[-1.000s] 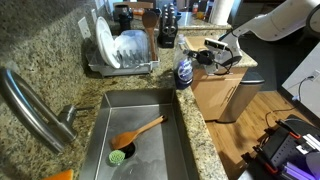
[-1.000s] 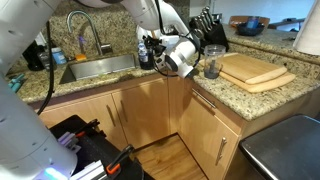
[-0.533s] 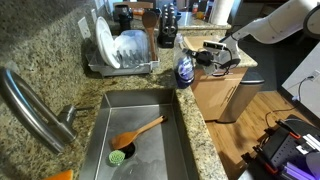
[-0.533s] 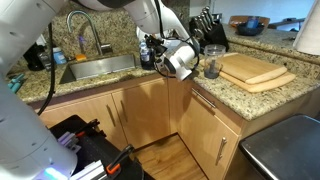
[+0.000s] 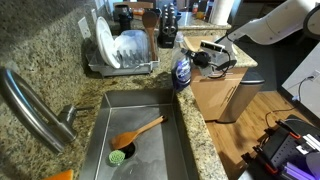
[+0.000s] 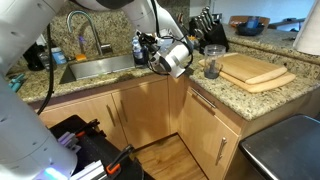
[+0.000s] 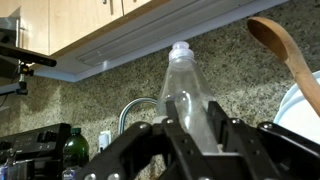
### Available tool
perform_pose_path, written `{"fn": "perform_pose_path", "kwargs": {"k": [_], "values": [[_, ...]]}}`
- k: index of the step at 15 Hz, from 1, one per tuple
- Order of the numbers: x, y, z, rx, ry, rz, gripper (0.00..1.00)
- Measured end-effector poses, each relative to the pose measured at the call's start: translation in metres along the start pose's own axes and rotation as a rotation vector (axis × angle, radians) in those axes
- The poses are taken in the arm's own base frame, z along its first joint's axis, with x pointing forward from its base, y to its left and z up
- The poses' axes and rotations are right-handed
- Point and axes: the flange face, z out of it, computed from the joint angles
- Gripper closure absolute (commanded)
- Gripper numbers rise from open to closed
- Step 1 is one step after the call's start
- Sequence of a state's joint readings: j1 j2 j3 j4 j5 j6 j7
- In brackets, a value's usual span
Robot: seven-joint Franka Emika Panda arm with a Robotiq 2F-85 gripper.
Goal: Move the dish soap closer to the sink
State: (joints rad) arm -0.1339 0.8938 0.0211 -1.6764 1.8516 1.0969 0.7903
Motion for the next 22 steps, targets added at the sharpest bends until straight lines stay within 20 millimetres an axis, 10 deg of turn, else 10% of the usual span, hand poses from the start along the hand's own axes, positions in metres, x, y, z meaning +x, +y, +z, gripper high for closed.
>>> {"fn": "perform_pose_path", "kwargs": {"k": [6,7,10,11,16,17,22], "values": [[0.020,-0.003,-0.018,0.078,-0.051,-0.003,0.89],[0.025,-0.004,-0.023,0.098,-0.066,-0.007,0.64],[0.027,-0.007,-0.028,0.126,-0.095,-0.024,0.64],[0.027,-0.007,-0.028,0.126,-0.095,-0.025,0.89],[0.027,-0.007,-0.028,0.123,-0.092,-0.041,0.89],[0.027,-0.007,-0.028,0.123,-0.092,-0.049,0.64],[0.027,-0.007,-0.028,0.123,-0.093,-0.049,0.64]]}}
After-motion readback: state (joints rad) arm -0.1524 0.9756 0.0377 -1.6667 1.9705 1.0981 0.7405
